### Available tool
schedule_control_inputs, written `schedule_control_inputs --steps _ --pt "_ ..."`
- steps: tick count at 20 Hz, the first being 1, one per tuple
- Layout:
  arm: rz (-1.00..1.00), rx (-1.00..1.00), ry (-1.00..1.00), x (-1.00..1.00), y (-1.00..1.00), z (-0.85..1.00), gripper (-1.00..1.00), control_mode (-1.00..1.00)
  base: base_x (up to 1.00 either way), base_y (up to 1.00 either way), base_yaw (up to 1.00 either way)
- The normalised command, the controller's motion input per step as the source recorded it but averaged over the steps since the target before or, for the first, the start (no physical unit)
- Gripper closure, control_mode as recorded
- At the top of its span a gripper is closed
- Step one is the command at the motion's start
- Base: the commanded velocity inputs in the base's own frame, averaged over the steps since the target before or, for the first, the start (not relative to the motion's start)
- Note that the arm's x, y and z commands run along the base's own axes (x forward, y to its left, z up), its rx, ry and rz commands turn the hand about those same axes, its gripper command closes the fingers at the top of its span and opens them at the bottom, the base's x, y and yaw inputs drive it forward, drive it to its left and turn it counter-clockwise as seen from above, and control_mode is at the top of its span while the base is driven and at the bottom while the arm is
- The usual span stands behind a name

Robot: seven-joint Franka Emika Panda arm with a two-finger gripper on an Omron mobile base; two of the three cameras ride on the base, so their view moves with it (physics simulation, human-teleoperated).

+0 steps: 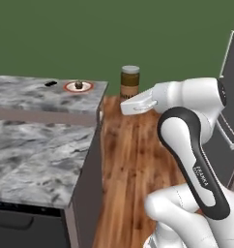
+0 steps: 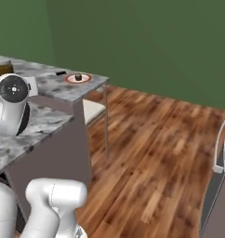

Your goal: Take the cinnamon bottle from the cabinet and place it on the dining table, next to the plate with the cupcake. Then take the chocolate from the dining counter and place it on the cupcake plate.

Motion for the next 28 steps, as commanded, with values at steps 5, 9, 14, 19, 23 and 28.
schedule_control_inputs --steps 5,9,14,19,23,28 --pt "0.00 0.00 0.00 0.00 0.00 0.00 1.00 1.00 0.89 0.25 -0.03" --pt "0.00 0.00 0.00 0.00 0.00 0.00 1.00 1.00 0.90 0.25 -0.04" --pt "0.00 0.00 0.00 0.00 0.00 0.00 1.00 1.00 0.89 0.14 -0.03" --pt "0.00 0.00 0.00 0.00 0.00 0.00 1.00 1.00 0.80 -0.02 -0.01" --pt "0.00 0.00 0.00 0.00 0.00 0.00 1.00 1.00 0.81 -0.05 0.00" --pt "0.00 0.00 0.00 0.00 0.00 0.00 1.00 1.00 0.86 -0.04 0.00"
